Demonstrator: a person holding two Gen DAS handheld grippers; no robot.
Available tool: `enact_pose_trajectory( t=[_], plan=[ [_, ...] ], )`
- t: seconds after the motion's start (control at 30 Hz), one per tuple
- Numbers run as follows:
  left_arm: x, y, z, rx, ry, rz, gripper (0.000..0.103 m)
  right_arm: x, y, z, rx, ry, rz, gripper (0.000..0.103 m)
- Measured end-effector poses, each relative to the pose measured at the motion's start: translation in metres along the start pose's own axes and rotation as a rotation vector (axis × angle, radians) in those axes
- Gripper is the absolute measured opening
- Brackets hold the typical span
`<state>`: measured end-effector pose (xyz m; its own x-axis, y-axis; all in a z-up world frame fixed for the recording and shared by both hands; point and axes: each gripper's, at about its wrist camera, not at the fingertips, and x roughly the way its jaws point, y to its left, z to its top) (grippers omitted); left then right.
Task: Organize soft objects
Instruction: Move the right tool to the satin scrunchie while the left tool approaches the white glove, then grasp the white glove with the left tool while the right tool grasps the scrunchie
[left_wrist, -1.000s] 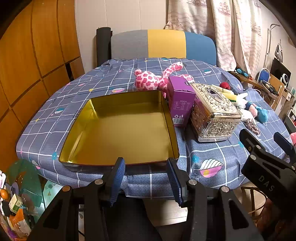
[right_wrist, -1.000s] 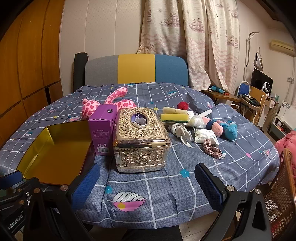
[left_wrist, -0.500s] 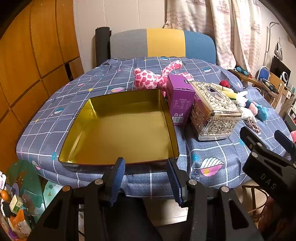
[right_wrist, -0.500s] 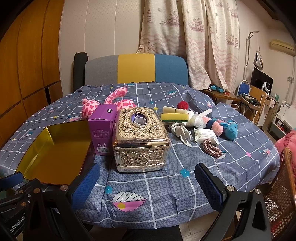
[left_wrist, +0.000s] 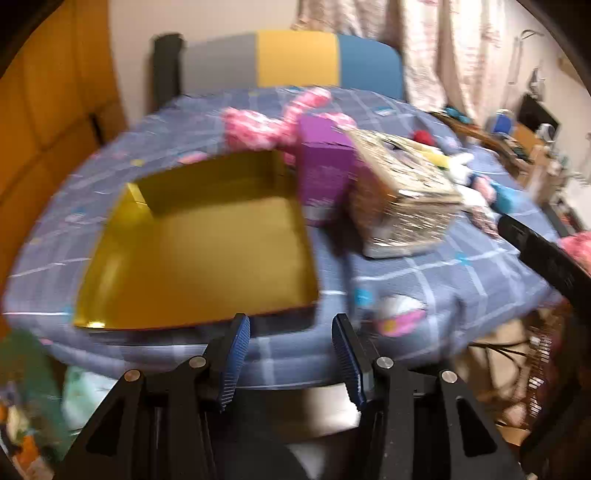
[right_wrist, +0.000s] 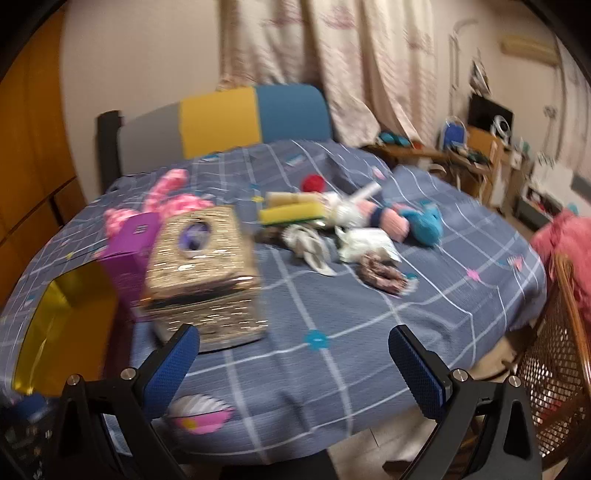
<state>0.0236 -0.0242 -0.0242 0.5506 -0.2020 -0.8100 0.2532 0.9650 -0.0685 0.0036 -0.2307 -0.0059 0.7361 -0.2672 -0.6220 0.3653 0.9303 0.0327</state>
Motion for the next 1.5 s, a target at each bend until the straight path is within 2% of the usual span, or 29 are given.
enact_pose_trajectory(
  t=[0.13, 0.33, 0.47, 0.57, 0.63, 0.8, 0.97, 1.03, 1.13, 1.2, 1.27, 1.33, 1.5],
  plan=[
    [0.017, -0.01, 0.003, 0.013, 0.072, -0.157, 0.047, 0.022, -0.04, 0.009, 0.067, 0.052, -0.013, 0.103],
    [0.027, -0.042, 0.004, 0.097, 0.116, -0.219, 0.047, 0.065, -0.098, 0.013, 0.101, 0.11, -0.069, 0.103],
    [0.031, -0.054, 0.012, 0.112, 0.147, -0.331, 0.047, 0.093, -0.126, 0.011, 0.131, 0.147, -0.038, 0.102],
    [0.035, -0.065, 0.021, 0.113, 0.182, -0.397, 0.047, 0.118, -0.145, 0.019, 0.142, 0.144, -0.029, 0.094],
    [0.037, -0.076, 0.025, 0.129, 0.2, -0.412, 0.047, 0.135, -0.155, 0.026, 0.161, 0.162, -0.009, 0.091],
    [0.032, -0.096, 0.032, 0.172, 0.16, -0.433, 0.047, 0.175, -0.167, 0.044, 0.155, 0.192, 0.014, 0.087],
    [0.039, -0.109, 0.047, 0.157, 0.185, -0.446, 0.047, 0.208, -0.166, 0.046, 0.131, 0.244, 0.05, 0.073],
    [0.043, -0.113, 0.054, 0.15, 0.194, -0.446, 0.047, 0.214, -0.166, 0.044, 0.13, 0.266, 0.073, 0.072],
    [0.045, -0.127, 0.068, 0.162, 0.174, -0.442, 0.048, 0.215, -0.164, 0.04, 0.105, 0.241, 0.073, 0.07],
    [0.047, -0.14, 0.079, 0.173, 0.155, -0.442, 0.048, 0.214, -0.163, 0.036, 0.094, 0.233, 0.069, 0.061],
    [0.05, -0.152, 0.089, 0.181, 0.151, -0.446, 0.049, 0.212, -0.165, 0.033, 0.094, 0.217, 0.052, 0.036],
    [0.055, -0.165, 0.101, 0.19, 0.14, -0.451, 0.053, 0.207, -0.171, 0.03, 0.116, 0.196, 0.038, 0.032],
    [0.079, -0.199, 0.133, 0.183, 0.136, -0.428, 0.055, 0.204, -0.183, 0.022, 0.155, 0.157, 0.091, 0.032]
  ],
)
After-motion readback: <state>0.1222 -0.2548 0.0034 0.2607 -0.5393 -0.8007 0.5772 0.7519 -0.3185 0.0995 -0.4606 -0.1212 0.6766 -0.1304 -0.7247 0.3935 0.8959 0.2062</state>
